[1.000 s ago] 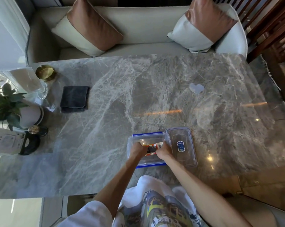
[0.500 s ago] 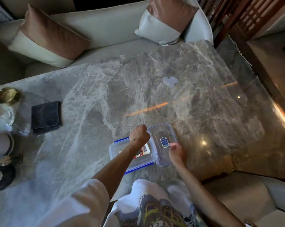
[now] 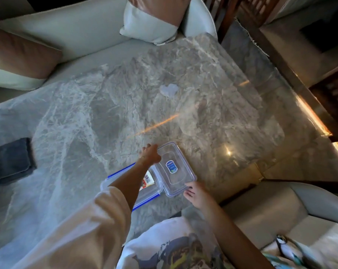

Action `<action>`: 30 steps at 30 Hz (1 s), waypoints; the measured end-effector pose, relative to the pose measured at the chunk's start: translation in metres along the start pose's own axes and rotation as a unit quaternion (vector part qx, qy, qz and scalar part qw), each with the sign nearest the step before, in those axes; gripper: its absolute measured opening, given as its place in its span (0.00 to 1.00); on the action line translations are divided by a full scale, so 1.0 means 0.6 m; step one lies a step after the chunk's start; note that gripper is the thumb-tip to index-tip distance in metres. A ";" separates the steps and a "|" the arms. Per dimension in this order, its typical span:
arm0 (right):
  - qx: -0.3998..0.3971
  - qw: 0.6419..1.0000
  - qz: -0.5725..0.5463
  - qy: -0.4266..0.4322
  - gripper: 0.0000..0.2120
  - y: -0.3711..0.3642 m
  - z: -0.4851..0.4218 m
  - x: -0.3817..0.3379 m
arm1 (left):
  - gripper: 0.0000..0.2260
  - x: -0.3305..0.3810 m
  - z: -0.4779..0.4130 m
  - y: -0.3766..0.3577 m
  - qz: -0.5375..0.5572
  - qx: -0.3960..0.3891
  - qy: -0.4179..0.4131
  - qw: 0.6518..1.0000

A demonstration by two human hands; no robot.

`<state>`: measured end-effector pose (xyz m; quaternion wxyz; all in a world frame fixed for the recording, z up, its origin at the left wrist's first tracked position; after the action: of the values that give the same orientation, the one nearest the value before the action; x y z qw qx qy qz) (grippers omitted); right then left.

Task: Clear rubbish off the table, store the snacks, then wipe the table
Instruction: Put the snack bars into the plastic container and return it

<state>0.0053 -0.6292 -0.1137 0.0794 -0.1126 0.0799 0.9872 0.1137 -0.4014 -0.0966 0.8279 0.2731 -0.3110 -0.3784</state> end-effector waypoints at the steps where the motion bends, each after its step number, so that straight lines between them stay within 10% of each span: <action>1: 0.018 1.000 -0.005 0.021 0.21 0.003 -0.005 -0.010 | 0.23 0.000 0.001 0.005 0.008 0.018 0.004 1.000; 5: 0.085 0.988 -0.001 0.132 0.26 0.027 -0.015 -0.068 | 0.20 -0.005 0.015 0.030 0.061 0.071 0.015 0.995; 16: -0.072 0.936 0.086 0.334 0.23 -0.104 0.063 -0.204 | 0.14 -0.113 0.119 0.173 0.248 0.255 0.083 0.931; 30: -0.112 0.807 0.403 0.417 0.23 -0.212 0.105 -0.044 | 0.17 -0.349 0.302 -0.047 0.259 0.149 0.291 0.909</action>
<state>0.0399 -0.4980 -0.0646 -0.3800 -0.4791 0.0322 0.7906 -0.1388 -0.2898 -0.0617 0.9004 0.4009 -0.1688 -0.0041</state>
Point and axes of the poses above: each hand's wrist, its own z-axis away from the middle knuckle, its own y-axis out of the back of the hand, x = y × z, the point moved 8 cm from there along -z, towards the middle knuckle, and after that the axes turned 4 degrees about x, right-handed, at the moved point
